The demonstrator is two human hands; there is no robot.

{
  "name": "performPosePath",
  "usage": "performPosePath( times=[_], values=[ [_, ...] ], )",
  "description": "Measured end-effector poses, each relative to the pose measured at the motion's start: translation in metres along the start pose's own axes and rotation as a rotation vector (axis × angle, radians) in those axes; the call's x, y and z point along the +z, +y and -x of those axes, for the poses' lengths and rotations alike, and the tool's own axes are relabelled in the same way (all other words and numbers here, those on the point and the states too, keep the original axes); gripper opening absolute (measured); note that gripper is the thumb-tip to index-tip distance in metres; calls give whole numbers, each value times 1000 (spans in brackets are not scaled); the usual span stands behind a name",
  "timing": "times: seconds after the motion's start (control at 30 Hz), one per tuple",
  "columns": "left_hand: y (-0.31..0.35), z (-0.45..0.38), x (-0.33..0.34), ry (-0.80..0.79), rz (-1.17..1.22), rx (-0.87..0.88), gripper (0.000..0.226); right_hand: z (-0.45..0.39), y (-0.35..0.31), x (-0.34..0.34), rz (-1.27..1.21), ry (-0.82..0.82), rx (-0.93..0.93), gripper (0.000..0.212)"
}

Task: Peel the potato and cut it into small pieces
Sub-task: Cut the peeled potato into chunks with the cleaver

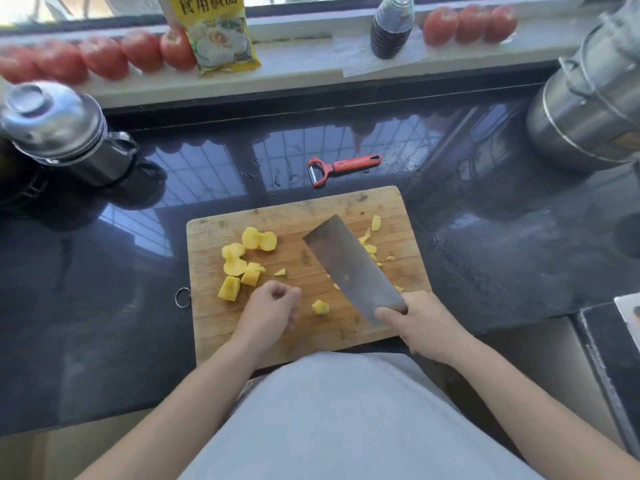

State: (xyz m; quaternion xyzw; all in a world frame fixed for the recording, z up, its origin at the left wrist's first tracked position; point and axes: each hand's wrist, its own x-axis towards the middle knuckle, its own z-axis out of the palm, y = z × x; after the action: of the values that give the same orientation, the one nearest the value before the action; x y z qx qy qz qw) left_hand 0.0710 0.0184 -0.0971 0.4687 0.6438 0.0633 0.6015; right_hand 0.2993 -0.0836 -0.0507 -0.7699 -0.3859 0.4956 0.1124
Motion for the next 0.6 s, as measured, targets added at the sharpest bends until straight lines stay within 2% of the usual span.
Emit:
performPosePath(
  times=[0.03, 0.1, 0.13, 0.2, 0.23, 0.3, 0.47, 0.53, 0.6],
  values=[
    [5, 0, -1, 1, 198, -15, 21, 2, -5, -5, -102, -60, 6, 37],
    [19, 1, 0, -130, 638, -79, 33, 4, -13, -9, -274, -191, 5, 34],
    [26, 3, 1, -230, 788, -112, 42, 4, -18, -10, -346, -246, 11, 31],
    [39, 7, 2, -414, 919, -153, 58, 3, -26, -8, -448, -315, 24, 23],
    [43, 8, 2, -466, 949, -160, 63, 2, -30, -6, -470, -329, 27, 20],
    [48, 7, 0, -467, 955, -178, 69, 0, -35, -3, -490, -326, 38, 18],
    [31, -2, -28, -226, 750, -246, 65, -7, -21, -2, -548, -246, 75, 17],
    [23, -6, -42, -193, 745, -233, 57, -8, -13, -4, -573, -198, 86, 15],
    [25, -9, -50, -138, 629, -180, 36, -8, -7, -6, -596, -160, 97, 14]
  ],
)
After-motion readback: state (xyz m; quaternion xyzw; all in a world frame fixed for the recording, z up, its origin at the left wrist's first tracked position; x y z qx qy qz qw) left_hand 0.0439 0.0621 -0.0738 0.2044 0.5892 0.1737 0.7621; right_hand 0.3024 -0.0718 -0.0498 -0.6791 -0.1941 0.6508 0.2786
